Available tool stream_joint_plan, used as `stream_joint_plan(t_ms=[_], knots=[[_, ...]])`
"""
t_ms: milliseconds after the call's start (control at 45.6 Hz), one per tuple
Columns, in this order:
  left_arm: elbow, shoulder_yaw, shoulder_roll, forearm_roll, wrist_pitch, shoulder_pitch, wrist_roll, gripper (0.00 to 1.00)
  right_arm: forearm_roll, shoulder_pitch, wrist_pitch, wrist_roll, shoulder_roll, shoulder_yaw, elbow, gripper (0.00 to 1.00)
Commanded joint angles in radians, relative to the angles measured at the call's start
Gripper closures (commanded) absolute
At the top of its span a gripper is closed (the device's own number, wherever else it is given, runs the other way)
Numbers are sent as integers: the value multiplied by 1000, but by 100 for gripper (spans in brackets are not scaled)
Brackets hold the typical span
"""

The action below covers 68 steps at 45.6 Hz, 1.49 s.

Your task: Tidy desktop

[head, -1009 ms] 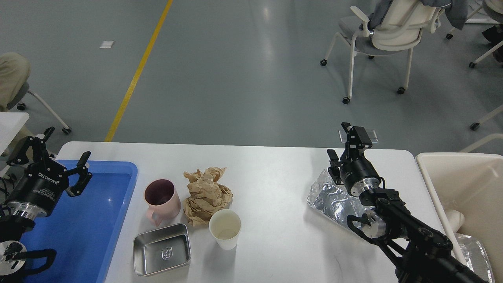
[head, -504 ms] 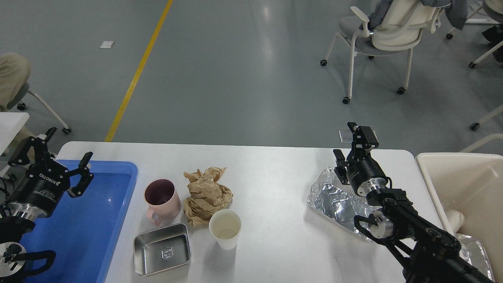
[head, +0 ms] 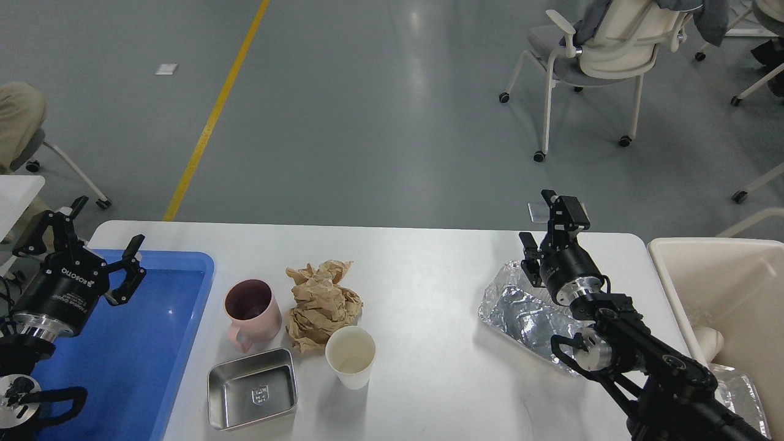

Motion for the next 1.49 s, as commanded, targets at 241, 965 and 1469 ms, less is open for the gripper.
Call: stream_joint_plan(t_ms=[241, 965, 1469], knots=[[-15, 140, 231, 18, -19, 32, 70, 3, 0, -1, 0, 0, 24, -9, -2, 0], [-30, 118, 943, 139, -37, 281, 61, 3, 0, 30, 3, 0, 60, -18, -2, 0], [-187, 135, 944, 443, -126, 284, 58, 3, 0, 36, 0, 0, 72, -35, -2, 0]])
